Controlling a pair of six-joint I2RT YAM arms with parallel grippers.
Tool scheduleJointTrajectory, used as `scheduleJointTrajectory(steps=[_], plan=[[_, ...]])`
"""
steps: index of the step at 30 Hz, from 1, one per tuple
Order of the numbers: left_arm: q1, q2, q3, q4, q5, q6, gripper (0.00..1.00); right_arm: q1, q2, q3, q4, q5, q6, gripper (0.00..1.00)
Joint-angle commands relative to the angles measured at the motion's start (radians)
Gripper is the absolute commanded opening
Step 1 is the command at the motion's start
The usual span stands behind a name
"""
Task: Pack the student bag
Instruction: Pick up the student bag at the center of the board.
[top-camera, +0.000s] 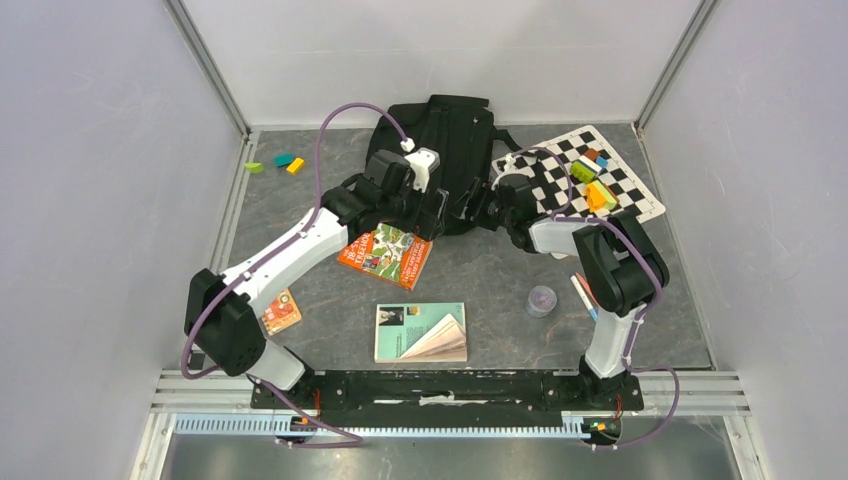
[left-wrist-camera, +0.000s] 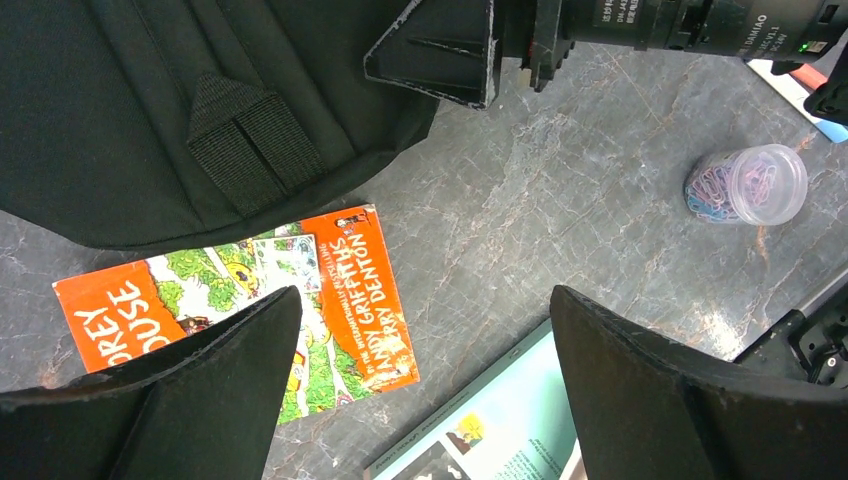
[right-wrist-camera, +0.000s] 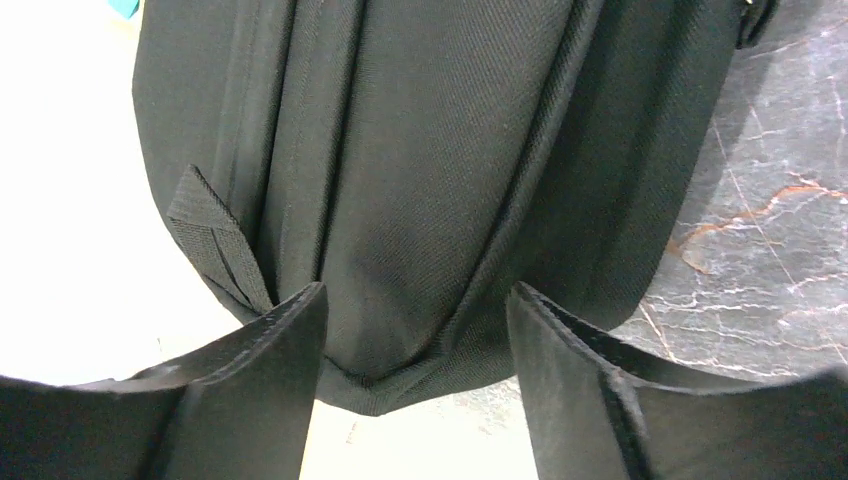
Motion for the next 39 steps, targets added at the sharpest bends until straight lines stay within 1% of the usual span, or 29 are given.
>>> scheduleJointTrajectory(steps=[1,3,5,8,10,14,18,24,28,33,36,39], plan=[[-0.010,0.006,0.007,0.014,-0.015,0.004,1.00,-0.003,0.016,0.045,0.082,-0.019,0.031,0.67],[-0.010,0.011,0.009,0.010,-0.017,0.007,1.00,-0.008,0.024,0.054,0.089,-0.027,0.038,0.56],[-0.010,0.009,0.013,0.007,-0.020,0.014,1.00,-0.015,0.029,0.060,0.099,-0.044,0.046,0.41],[-0.010,-0.023,-0.001,0.026,-0.047,0.034,1.00,-0.020,0.005,0.033,0.148,-0.042,0.070,0.15],[-0.010,-0.062,-0.025,0.058,-0.061,0.055,1.00,-0.022,-0.025,0.027,0.150,-0.033,0.078,0.00],[-0.010,-0.146,-0.085,0.133,-0.062,0.092,1.00,-0.023,-0.102,0.055,0.135,-0.032,0.081,0.00],[-0.011,-0.201,-0.121,0.178,-0.048,0.121,1.00,-0.023,-0.179,0.141,0.085,-0.022,0.054,0.00],[-0.011,-0.255,-0.143,0.201,-0.088,0.132,1.00,-0.023,-0.253,0.320,-0.068,-0.022,-0.049,0.00],[-0.010,-0.305,-0.177,0.247,-0.067,0.132,1.00,-0.023,-0.292,0.399,-0.144,-0.043,-0.100,0.00],[-0.011,-0.342,-0.194,0.268,-0.038,0.178,1.00,-0.023,-0.348,0.432,-0.216,-0.072,-0.147,0.00],[-0.011,-0.355,-0.210,0.289,-0.007,0.184,1.00,-0.021,-0.396,0.412,-0.239,-0.072,-0.151,0.00],[-0.011,-0.356,-0.225,0.316,0.060,0.190,1.00,-0.019,-0.443,0.386,-0.240,-0.078,-0.148,0.00]])
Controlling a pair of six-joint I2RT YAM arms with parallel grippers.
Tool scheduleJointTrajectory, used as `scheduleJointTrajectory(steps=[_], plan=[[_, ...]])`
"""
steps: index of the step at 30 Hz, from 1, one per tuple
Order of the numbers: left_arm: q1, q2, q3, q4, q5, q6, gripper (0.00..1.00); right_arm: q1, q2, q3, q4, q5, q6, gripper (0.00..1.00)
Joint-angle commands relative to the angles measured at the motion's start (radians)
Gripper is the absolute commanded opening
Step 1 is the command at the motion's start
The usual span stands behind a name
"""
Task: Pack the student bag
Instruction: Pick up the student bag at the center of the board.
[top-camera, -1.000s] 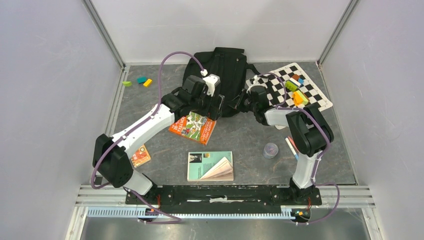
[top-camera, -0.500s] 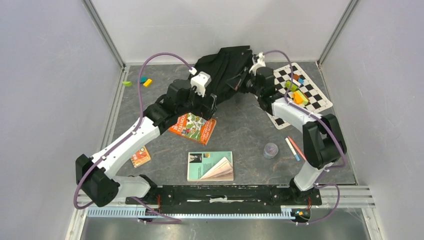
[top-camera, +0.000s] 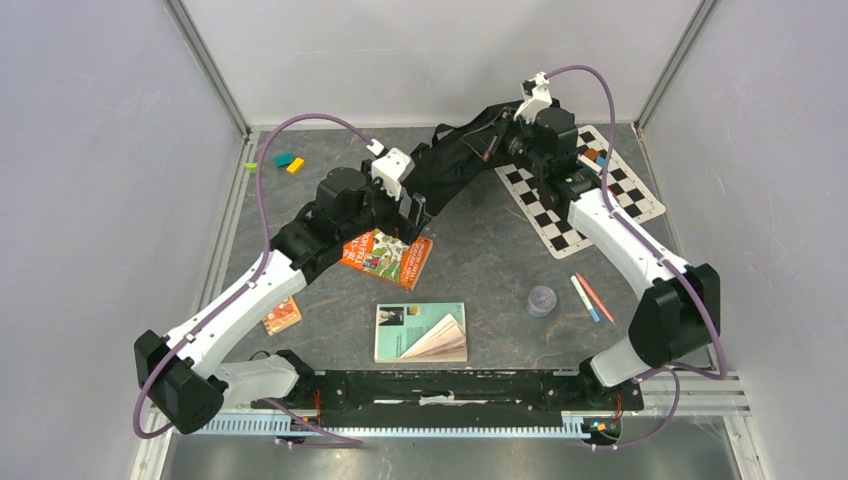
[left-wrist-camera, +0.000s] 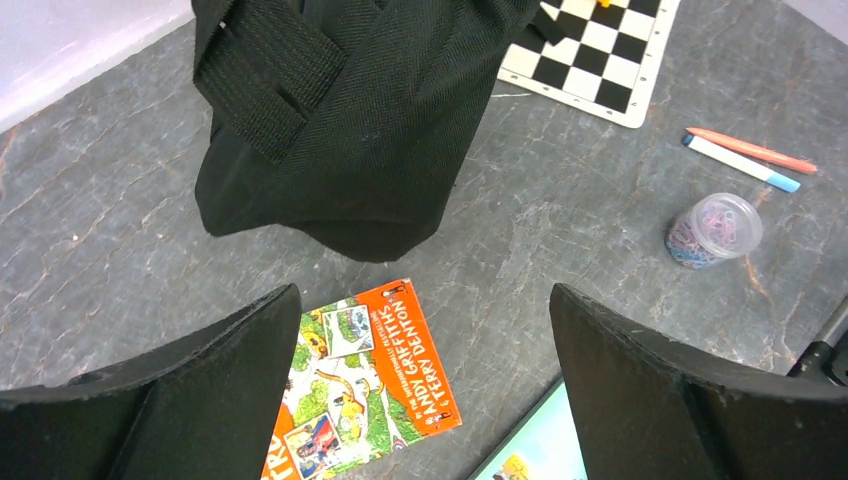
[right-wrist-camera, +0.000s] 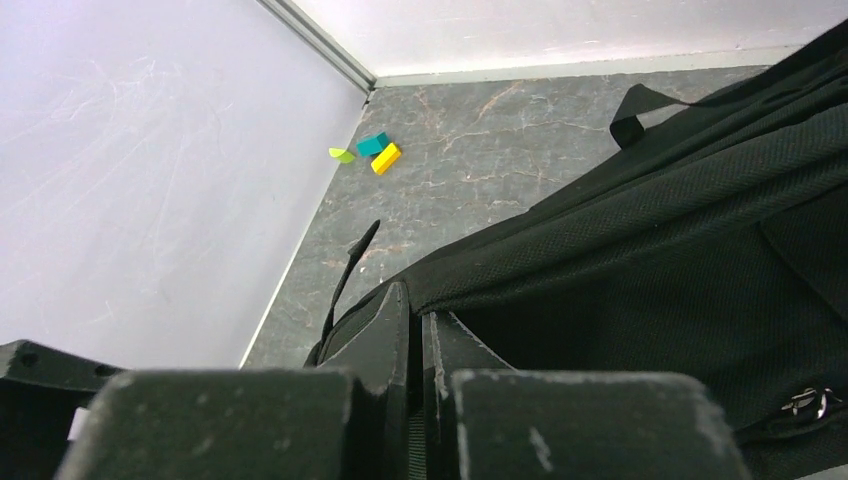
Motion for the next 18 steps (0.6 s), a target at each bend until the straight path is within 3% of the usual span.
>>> scheduleJointTrajectory(steps=[1,7,18], plan=[[-0.006,-0.025,-0.028,0.093,0.115,0.052,1.00,0.005,-0.124,0.014,0.077,-0.031,-0.034,0.00],[-0.022,-0.009,-0.057,0.147,0.205,0.022,1.00,0.028,-0.198,-0.029,0.073,0.032,-0.015,0.00],[-0.107,0.022,-0.084,0.155,-0.126,0.006,1.00,0.144,-0.285,-0.111,0.131,0.168,0.025,0.00]])
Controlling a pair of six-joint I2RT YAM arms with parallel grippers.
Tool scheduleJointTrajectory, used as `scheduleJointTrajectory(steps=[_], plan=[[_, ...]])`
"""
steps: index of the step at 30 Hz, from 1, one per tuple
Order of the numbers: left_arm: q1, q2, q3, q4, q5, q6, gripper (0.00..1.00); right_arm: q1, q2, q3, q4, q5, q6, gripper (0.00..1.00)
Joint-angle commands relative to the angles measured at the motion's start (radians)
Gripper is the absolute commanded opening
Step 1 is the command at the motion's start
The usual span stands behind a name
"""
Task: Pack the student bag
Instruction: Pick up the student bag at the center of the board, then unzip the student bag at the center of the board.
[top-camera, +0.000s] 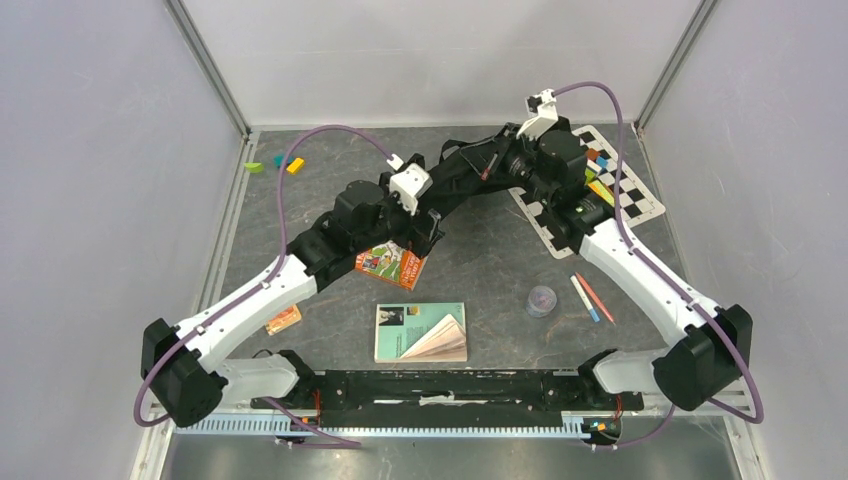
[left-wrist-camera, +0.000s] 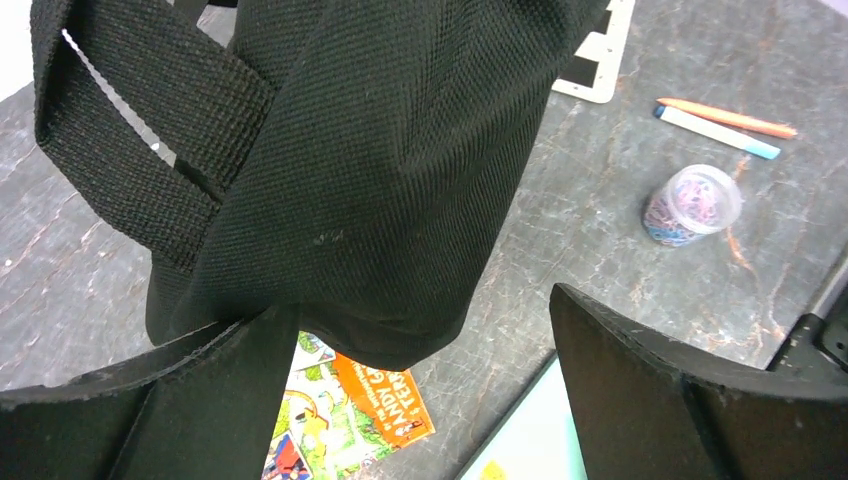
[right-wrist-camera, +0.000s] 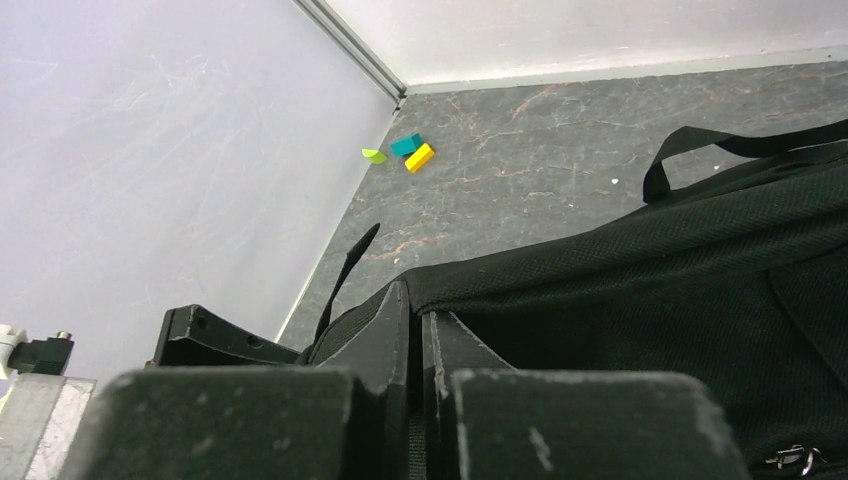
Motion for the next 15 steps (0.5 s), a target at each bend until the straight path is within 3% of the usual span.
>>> scheduleJointTrajectory(steps=[1,5,7,12,15], plan=[[-0.042,0.003,-0.018,0.063,-0.175,-0.004,1.00,0.049,-0.072,-0.010,0.178,0.062,0.022,0.00],[-0.070,0.003,-0.022,0.063,-0.249,-0.004,0.99,0.087,-0.074,-0.027,0.197,0.086,0.038,0.00],[-0.081,0.006,-0.022,0.062,-0.267,-0.004,0.94,0.104,-0.075,-0.033,0.206,0.101,0.042,0.00],[-0.086,0.010,-0.028,0.078,-0.248,-0.018,0.59,0.132,-0.077,-0.041,0.215,0.113,0.047,0.00],[-0.086,-0.005,-0.037,0.094,-0.238,-0.045,0.27,0.146,-0.099,-0.061,0.216,0.112,0.041,0.00]])
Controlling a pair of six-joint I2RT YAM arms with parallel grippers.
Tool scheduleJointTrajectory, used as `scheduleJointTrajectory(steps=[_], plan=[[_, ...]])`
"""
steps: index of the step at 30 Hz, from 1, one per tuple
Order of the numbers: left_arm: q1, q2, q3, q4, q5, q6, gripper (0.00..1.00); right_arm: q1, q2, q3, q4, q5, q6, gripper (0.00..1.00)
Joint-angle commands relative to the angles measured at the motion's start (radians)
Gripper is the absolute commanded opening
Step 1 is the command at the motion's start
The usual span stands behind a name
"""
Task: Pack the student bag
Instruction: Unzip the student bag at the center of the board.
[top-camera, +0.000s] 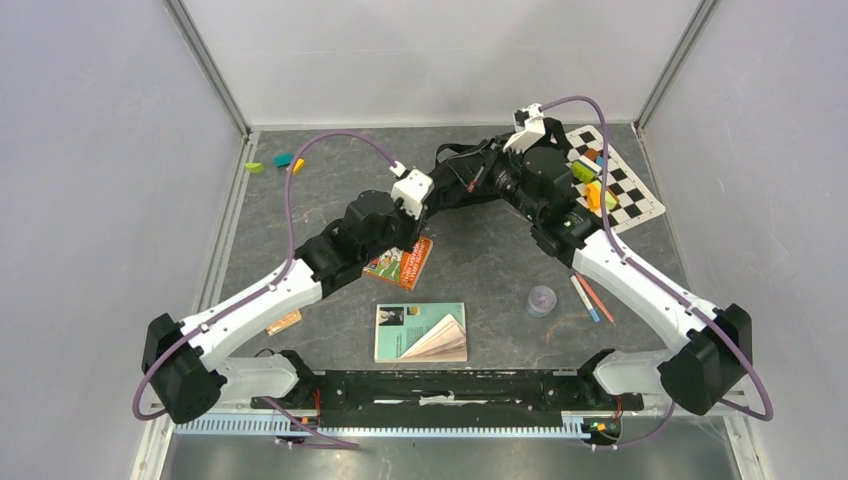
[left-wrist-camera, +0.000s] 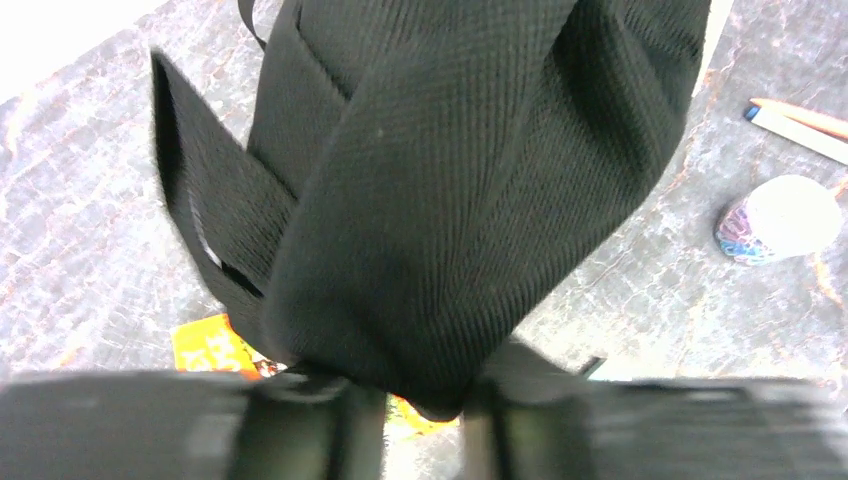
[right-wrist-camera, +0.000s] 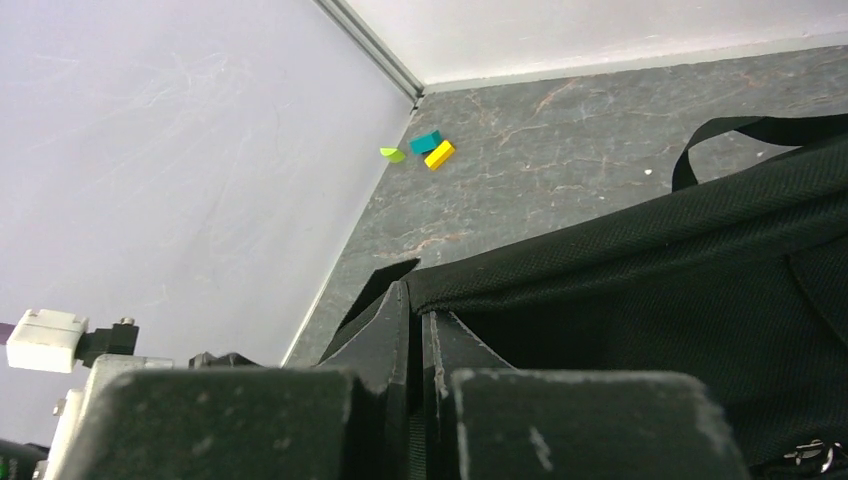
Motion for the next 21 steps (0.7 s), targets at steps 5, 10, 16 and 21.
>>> scheduleJointTrajectory(steps=[5,10,16,21], plan=[[-0.009,-0.131,-0.090,0.186,-0.028,-0.040,0.02,0.031,-0.141,-0.031,0.072,0.041,-0.098,0.11],[-0.007,-0.202,-0.095,0.205,-0.014,-0.007,0.02,0.031,-0.182,0.038,-0.138,0.169,-0.316,0.71],[0.005,-0.134,0.013,0.055,-0.003,-0.020,0.02,0.030,-0.275,0.061,-0.330,0.318,-0.433,0.94],[0.035,-0.102,0.060,-0.010,-0.020,-0.048,0.02,0.021,-0.384,-0.083,-0.379,0.368,-0.433,0.97]])
